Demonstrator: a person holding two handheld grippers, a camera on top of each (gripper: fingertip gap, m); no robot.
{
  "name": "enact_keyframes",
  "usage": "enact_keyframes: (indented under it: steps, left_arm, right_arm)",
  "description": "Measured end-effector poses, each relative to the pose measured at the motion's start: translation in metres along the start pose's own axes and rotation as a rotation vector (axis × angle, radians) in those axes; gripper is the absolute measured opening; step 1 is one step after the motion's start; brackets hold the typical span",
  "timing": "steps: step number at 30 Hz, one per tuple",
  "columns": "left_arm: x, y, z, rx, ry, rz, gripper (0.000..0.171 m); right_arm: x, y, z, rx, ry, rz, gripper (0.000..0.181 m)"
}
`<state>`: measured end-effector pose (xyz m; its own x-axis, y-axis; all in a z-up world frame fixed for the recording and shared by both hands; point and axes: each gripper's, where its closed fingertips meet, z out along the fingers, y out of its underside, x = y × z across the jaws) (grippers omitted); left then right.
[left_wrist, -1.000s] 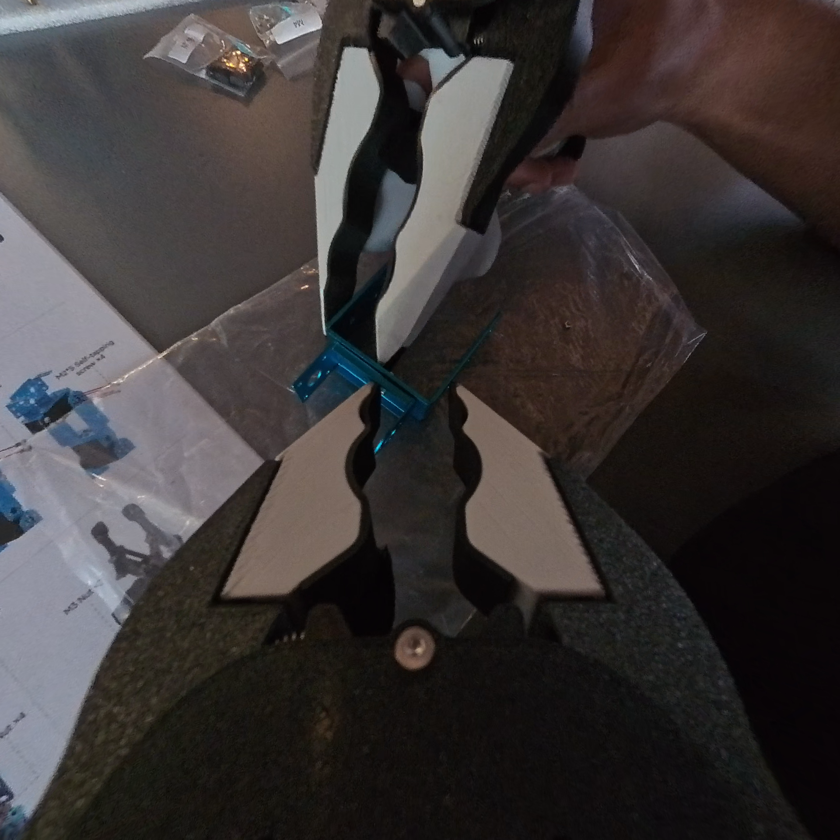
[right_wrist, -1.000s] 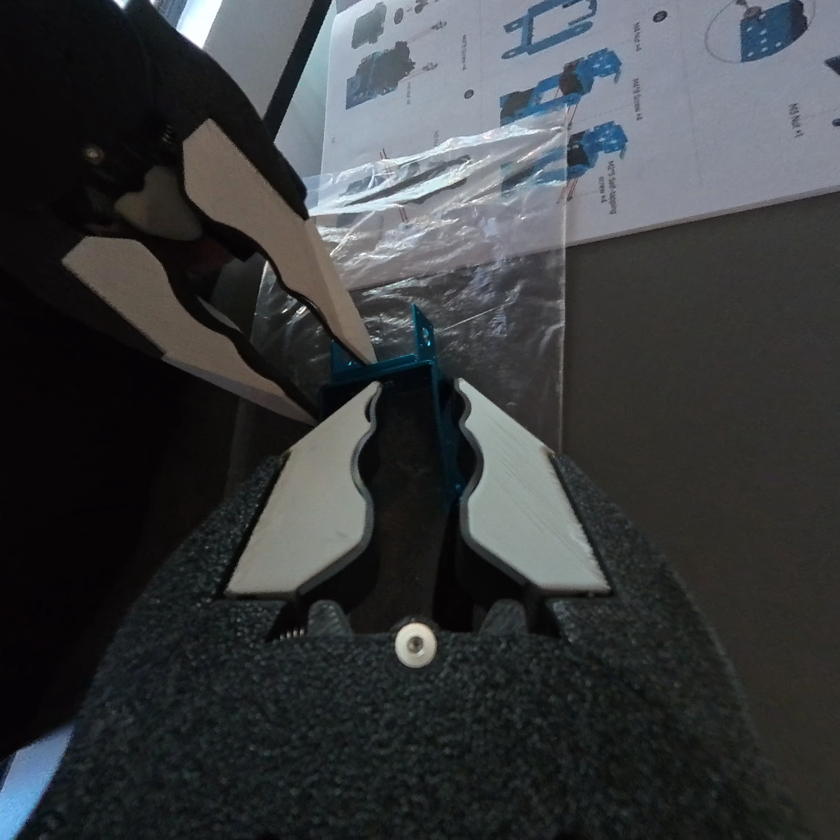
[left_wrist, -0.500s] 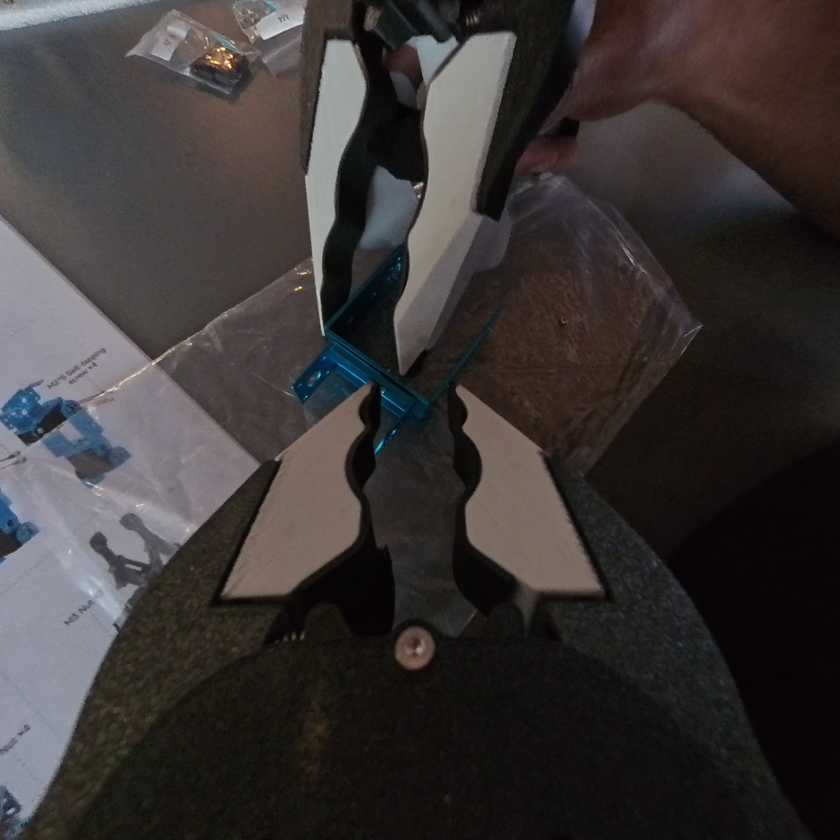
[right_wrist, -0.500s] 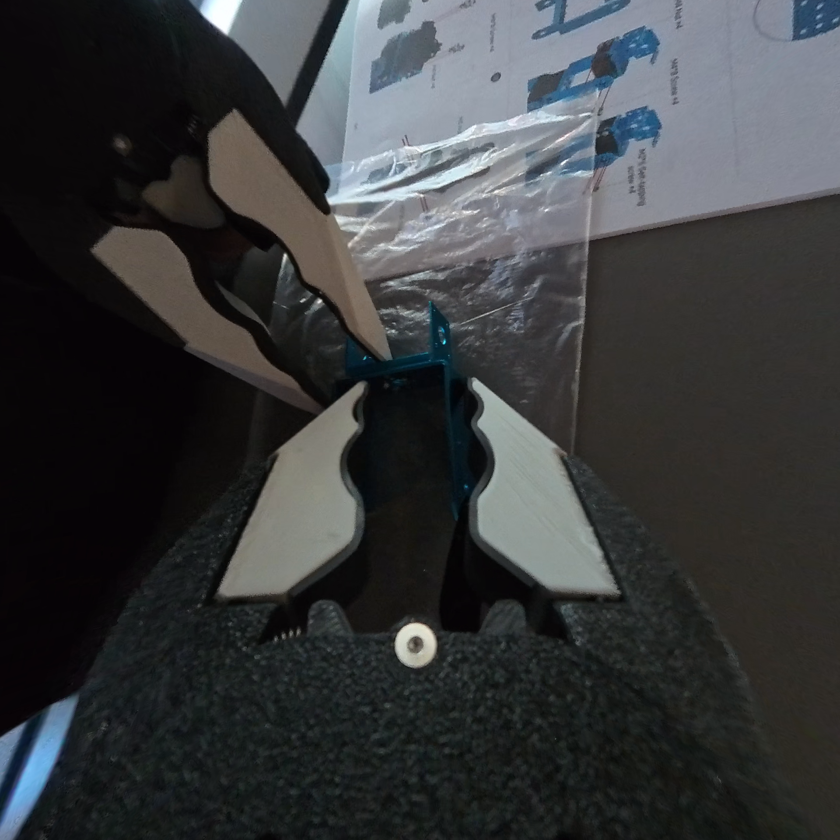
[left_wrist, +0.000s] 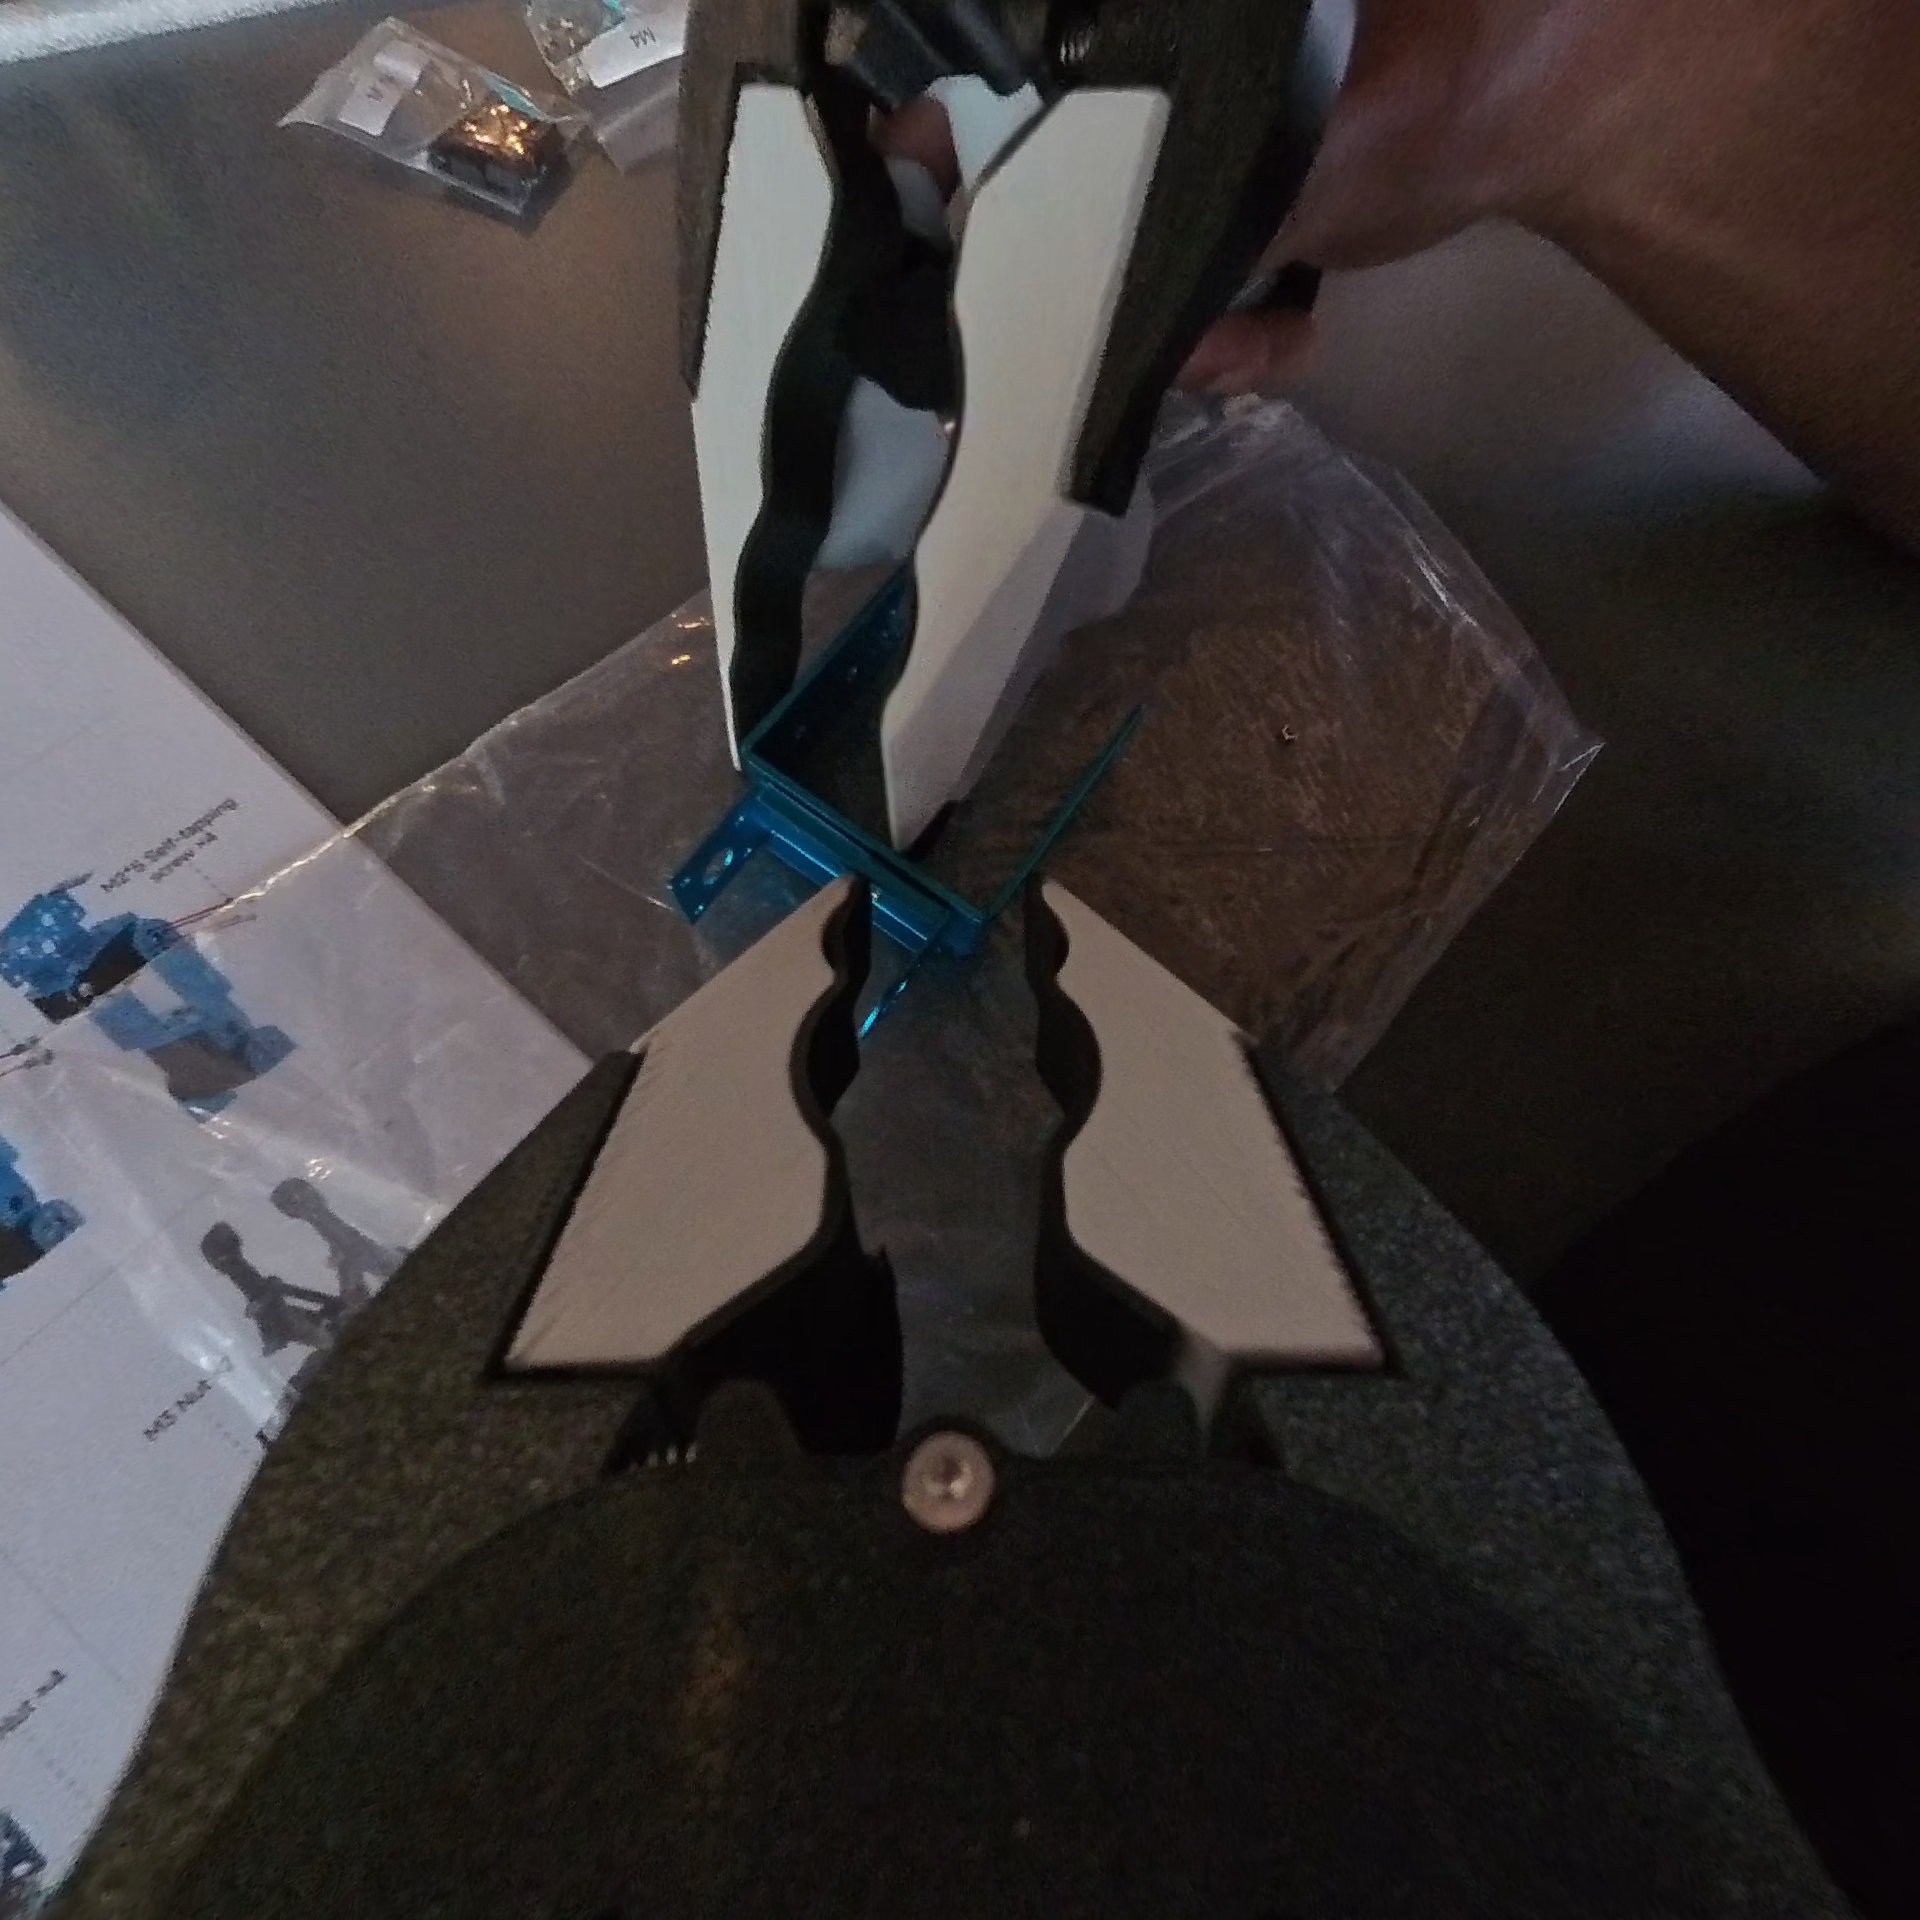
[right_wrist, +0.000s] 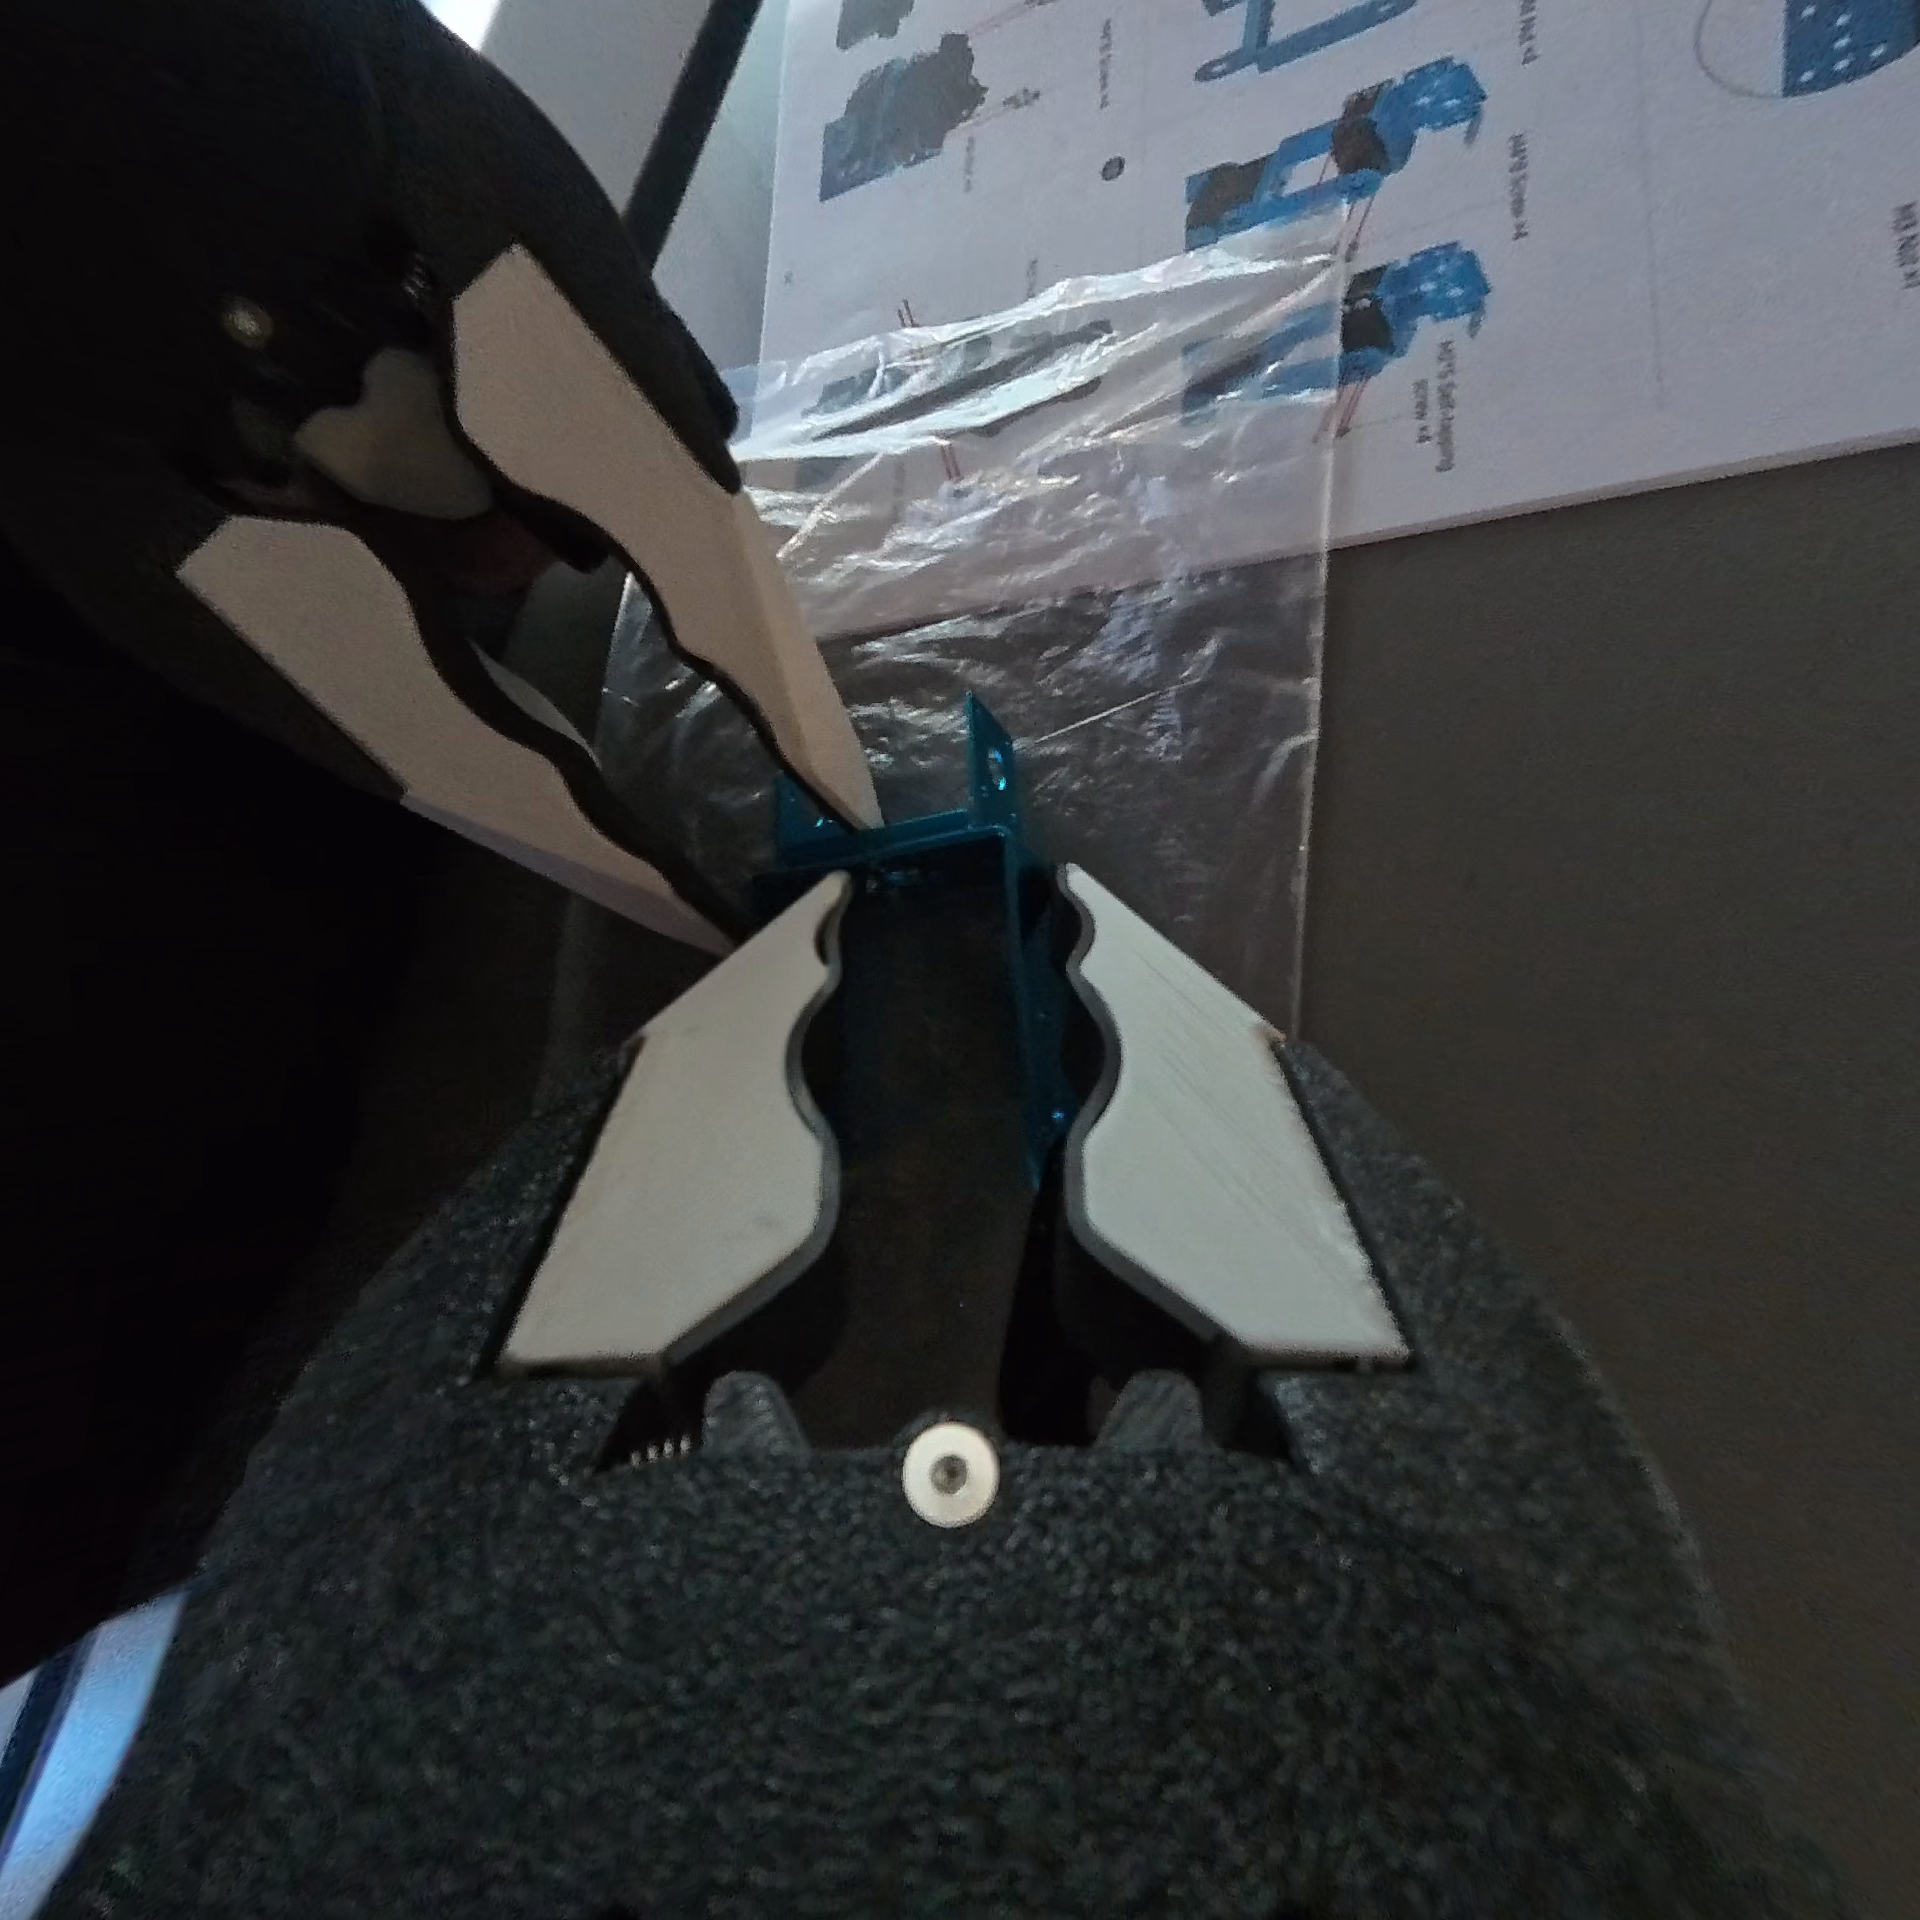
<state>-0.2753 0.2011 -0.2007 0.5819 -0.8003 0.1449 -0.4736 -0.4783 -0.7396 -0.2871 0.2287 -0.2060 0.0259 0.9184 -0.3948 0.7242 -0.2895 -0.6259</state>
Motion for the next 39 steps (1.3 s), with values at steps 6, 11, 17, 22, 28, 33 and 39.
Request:
enact_keyframes:
  steps: [6,11,17,22,28,33,39]
  left_arm:
    - [-0.0001,-0.0003,0.0004,0.000,0.002,0.001,0.028]
    - [0.0010,-0.0002,0.0007,-0.002,0.007,-0.001,0.028]
    - [0.0011,-0.0001,0.0008,0.000,0.006,-0.002,0.028]
    - [0.0017,0.0001,0.0008,-0.003,0.008,0.000,0.028]
    - [0.0013,-0.0001,0.0009,-0.002,0.006,0.001,0.028]
    - [0.0022,-0.0004,0.0014,-0.004,0.005,0.002,0.028]
    - [0.0025,-0.0004,0.0015,-0.005,0.003,0.011,0.028]
  right_arm:
    - [0.0013,-0.0012,-0.0025,0.037,-0.053,0.064,0.034]
    - [-0.0010,0.0008,-0.0004,0.004,-0.008,-0.007,0.038]
    - [0.0008,-0.0003,-0.0022,0.034,-0.053,0.061,0.035]
    - [-0.0032,0.0011,-0.0003,0.004,-0.016,-0.010,0.042]
    - [0.0022,0.0004,-0.0025,0.028,-0.038,0.057,0.033]
    - [-0.0021,0.0011,-0.0007,0.007,-0.016,0.001,0.040]
    - [0.0019,0.0016,-0.0032,0.029,-0.042,0.063,0.033]
